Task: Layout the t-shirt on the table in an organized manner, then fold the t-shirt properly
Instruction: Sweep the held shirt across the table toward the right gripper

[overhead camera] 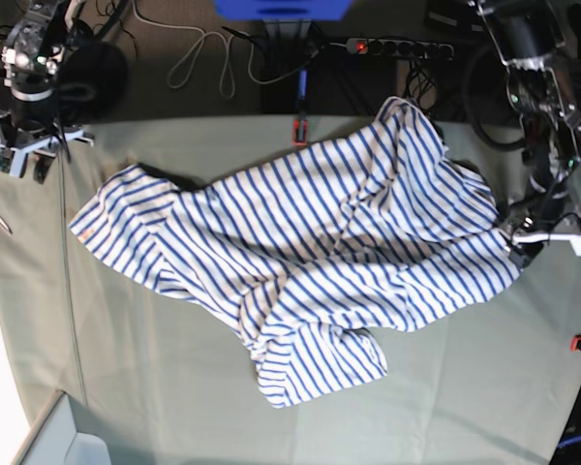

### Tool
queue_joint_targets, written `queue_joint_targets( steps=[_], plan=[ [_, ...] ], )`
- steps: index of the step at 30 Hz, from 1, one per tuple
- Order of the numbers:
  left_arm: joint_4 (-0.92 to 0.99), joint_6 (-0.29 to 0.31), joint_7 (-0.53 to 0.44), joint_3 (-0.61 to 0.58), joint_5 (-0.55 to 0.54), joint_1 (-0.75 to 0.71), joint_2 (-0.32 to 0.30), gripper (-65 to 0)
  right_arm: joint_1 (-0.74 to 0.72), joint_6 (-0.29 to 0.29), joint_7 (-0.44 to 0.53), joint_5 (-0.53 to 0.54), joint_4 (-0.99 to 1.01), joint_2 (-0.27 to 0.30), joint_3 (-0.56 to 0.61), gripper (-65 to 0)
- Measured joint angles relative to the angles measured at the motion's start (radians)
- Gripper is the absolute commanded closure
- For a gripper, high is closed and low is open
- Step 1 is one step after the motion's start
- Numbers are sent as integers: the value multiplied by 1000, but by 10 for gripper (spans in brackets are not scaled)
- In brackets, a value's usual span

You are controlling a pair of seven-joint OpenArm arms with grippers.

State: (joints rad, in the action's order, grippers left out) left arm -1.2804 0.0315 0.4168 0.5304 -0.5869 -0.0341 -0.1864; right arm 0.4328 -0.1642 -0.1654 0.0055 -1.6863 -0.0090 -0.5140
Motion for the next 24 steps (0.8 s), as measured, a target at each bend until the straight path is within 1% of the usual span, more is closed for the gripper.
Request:
queue_joint_targets(
  steps=[4, 8, 10, 12, 14, 17, 18, 19, 21, 23, 24],
  plan=[
    [118, -6, -2, 12, 1, 52, -5, -375, 0, 0, 1, 0, 0, 1, 0, -202],
    [169, -6, -6, 11, -2, 69, -36, -375, 1, 0, 1, 0, 0, -1, -5, -202],
    [191, -6, -37, 13, -2, 80, -45, -375, 1, 0, 1, 0, 0, -1, -6, -202],
    [226, -5, -96, 12, -3, 97, -44, -375, 3, 0, 1, 0, 0, -2, -6, -202],
    [278, -5, -133, 7, -3, 115, -44, -375, 5, 0, -1, 0, 0, -2, -6, -202],
    [372, -4, -156, -5, 1, 153, -43, -371, 6, 0, -3, 0, 0, -2, -6, -201],
    [399, -5, -185, -22, 2, 167, -45, -369, 6, 0, -4, 0, 0, -2, -6, -201],
    [414, -6, -182, -33, 2, 182, -47, -365, 6, 0, -3, 0, 0, -2, -5, -201],
    [428, -6, -169, -57, 0, 200, -48, -312, 5, 0, -3, 0, 0, -2, -4, -201],
    [428, -2, -167, -62, -8, 201, -36, -208, 5, 0, -3, 0, 0, -2, -4, -201],
    [428, -2, -170, -62, -8, 200, -34, -143, 5, 0, -3, 0, 0, -2, -4, -201]
  ],
)
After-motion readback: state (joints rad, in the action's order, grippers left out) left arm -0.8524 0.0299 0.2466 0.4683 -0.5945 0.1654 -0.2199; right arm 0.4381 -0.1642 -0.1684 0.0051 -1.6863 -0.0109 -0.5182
